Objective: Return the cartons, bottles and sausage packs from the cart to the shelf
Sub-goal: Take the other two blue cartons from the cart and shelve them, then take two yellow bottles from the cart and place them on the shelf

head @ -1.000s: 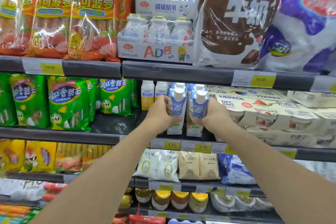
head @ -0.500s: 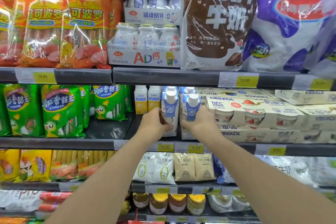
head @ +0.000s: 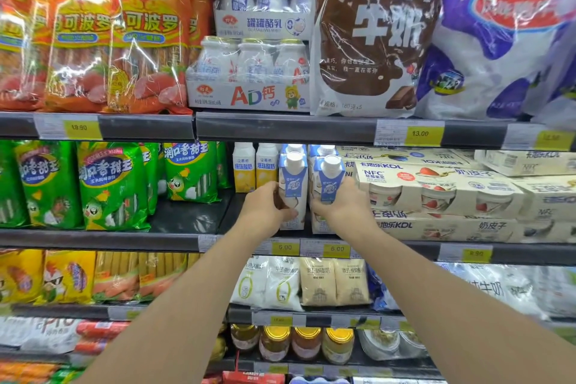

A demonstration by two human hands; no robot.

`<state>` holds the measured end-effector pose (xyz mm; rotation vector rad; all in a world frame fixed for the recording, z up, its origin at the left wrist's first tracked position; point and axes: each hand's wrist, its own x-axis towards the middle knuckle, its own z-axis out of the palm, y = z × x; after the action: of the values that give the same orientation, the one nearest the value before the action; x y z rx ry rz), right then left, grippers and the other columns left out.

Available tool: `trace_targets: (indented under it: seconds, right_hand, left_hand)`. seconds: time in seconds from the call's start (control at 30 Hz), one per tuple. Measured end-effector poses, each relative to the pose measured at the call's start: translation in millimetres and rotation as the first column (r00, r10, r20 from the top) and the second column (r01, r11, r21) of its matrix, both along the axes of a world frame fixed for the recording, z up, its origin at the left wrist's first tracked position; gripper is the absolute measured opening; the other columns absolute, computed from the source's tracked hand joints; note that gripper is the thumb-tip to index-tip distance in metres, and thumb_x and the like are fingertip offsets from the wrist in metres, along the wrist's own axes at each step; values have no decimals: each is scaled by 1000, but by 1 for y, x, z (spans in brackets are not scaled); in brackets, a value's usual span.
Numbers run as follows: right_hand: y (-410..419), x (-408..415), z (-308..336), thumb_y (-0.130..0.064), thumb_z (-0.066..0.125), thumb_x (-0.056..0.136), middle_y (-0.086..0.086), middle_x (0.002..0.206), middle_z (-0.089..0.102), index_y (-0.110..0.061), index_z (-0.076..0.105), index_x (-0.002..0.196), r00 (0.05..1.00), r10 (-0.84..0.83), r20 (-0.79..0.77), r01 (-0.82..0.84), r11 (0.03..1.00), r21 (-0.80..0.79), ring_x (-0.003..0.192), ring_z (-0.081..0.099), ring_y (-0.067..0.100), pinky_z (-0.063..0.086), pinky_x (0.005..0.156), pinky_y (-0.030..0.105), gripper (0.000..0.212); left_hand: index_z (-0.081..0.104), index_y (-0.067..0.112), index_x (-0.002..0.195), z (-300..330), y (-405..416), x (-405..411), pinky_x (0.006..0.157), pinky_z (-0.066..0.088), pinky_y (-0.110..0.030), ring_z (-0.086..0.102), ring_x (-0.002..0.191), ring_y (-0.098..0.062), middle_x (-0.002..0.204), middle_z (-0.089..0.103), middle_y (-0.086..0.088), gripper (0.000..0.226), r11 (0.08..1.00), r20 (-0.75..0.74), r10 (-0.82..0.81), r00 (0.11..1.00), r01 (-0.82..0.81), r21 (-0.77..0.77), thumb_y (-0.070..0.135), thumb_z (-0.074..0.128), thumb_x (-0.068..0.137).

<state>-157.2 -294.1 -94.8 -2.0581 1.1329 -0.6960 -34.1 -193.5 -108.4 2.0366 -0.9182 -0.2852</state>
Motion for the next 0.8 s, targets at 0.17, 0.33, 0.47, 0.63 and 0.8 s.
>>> trace_targets:
  seconds: [0.17,0.33,0.47,0.63,0.8]
  right_hand:
    - [6,-11,2,-38,73,85,6,99,61,-8,46,113,999,46,-20,-45,999,28,88,61,24,50,68,35,49]
    - [14,-34,8,-41,69,90,0,78,64,-14,60,82,991,118,-70,-121,992,-46,70,59,14,46,54,23,29]
    - [16,-61,18,-49,62,92,-5,75,67,-19,69,80,980,80,-182,-119,970,-213,72,61,10,49,61,23,33]
    - [0,-121,18,-53,57,91,-2,94,72,-21,72,99,939,-98,-330,-23,939,-344,92,64,19,55,82,40,36]
    - [-14,-214,-1,-48,59,92,3,124,63,-19,60,126,847,-199,-492,-38,902,-431,116,56,24,49,95,39,45]
  left_hand:
    - [58,18,116,0,4,-3,78,48,-25,63,97,-14,109,68,4,47,999,-30,-3,1000,4,37,23,84,77]
    - [53,14,126,10,30,-11,83,45,-28,58,106,-17,120,61,1,56,988,97,-19,995,4,154,42,76,83]
    - [63,18,107,25,47,-31,76,49,-27,59,92,-12,104,64,3,34,938,276,-221,935,126,324,49,60,93]
    - [57,17,126,26,20,-95,89,52,-32,59,103,-16,117,62,0,41,766,299,-610,734,450,459,47,54,97]
    - [37,12,146,11,-36,-166,106,40,-40,43,131,-27,145,42,-9,61,624,435,-781,447,542,563,47,50,98]
